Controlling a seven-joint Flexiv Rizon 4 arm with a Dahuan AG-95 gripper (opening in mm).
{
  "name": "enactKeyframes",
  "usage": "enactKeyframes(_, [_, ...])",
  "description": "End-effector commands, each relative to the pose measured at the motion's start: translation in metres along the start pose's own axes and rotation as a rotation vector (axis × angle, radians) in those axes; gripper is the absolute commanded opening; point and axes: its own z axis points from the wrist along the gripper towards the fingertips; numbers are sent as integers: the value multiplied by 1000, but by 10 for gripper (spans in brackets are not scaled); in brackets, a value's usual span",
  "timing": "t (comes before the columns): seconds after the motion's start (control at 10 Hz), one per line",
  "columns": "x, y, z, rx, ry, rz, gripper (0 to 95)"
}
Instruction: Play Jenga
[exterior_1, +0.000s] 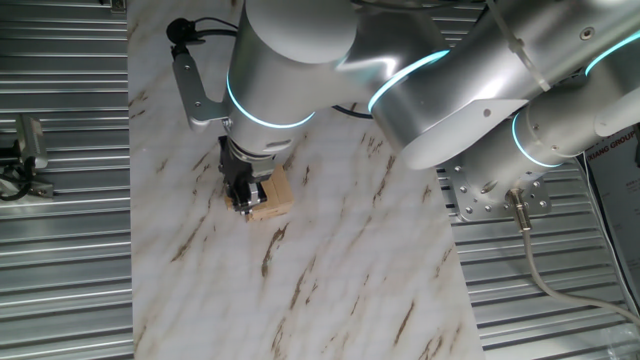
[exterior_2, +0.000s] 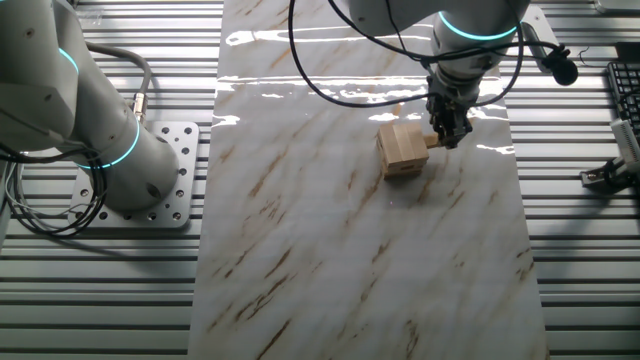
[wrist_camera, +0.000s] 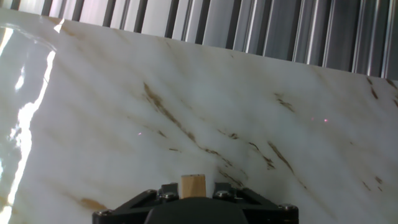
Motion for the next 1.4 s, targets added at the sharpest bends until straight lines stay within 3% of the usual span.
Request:
enactKeyframes(0.1, [1, 0, 0, -1, -1, 1, 380])
enactKeyframes(1.1, [1, 0, 0, -4, 1, -30, 380])
enactKeyframes(1.4, [1, 0, 0, -21, 0, -45, 380])
